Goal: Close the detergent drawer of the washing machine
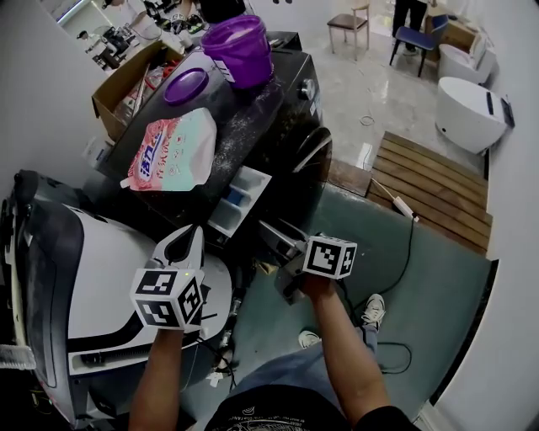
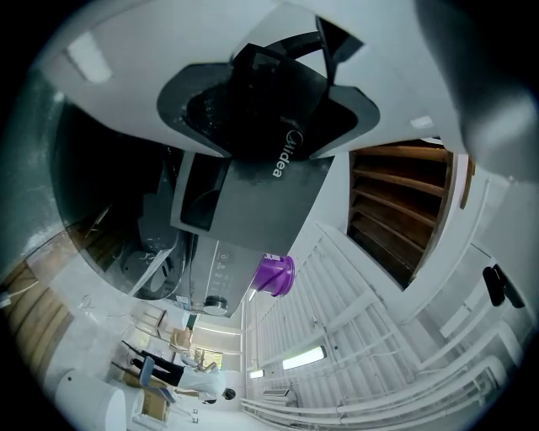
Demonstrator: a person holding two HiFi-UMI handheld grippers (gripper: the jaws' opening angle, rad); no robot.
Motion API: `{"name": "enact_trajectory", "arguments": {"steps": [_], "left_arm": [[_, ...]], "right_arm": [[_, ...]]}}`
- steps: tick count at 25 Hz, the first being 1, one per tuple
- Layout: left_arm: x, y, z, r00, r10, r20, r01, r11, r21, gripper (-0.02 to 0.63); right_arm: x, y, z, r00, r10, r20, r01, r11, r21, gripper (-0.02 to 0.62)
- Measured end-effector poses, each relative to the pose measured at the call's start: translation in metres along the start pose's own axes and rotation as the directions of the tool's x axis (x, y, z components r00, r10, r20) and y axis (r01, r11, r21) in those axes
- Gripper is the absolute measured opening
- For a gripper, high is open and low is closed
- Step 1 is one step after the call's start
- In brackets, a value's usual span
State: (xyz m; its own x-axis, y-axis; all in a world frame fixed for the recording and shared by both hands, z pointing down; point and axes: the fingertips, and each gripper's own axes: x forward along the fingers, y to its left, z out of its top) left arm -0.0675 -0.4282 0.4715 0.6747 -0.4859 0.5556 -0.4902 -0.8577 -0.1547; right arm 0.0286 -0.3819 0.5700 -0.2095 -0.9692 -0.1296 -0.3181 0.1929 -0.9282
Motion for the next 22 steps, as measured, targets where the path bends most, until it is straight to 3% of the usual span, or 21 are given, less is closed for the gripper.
{"name": "enact_trajectory", "arguments": {"steps": [22], "left_arm": [[0.001, 0.032, -0.003, 0.999, 0.031, 0.011, -0.031, 0.999, -0.026, 0.002]], "right_arm": [[0.059, -0.005, -0.007, 0.999, -0.035, -0.032, 0.035, 0.999, -0.005, 0.290]]}}
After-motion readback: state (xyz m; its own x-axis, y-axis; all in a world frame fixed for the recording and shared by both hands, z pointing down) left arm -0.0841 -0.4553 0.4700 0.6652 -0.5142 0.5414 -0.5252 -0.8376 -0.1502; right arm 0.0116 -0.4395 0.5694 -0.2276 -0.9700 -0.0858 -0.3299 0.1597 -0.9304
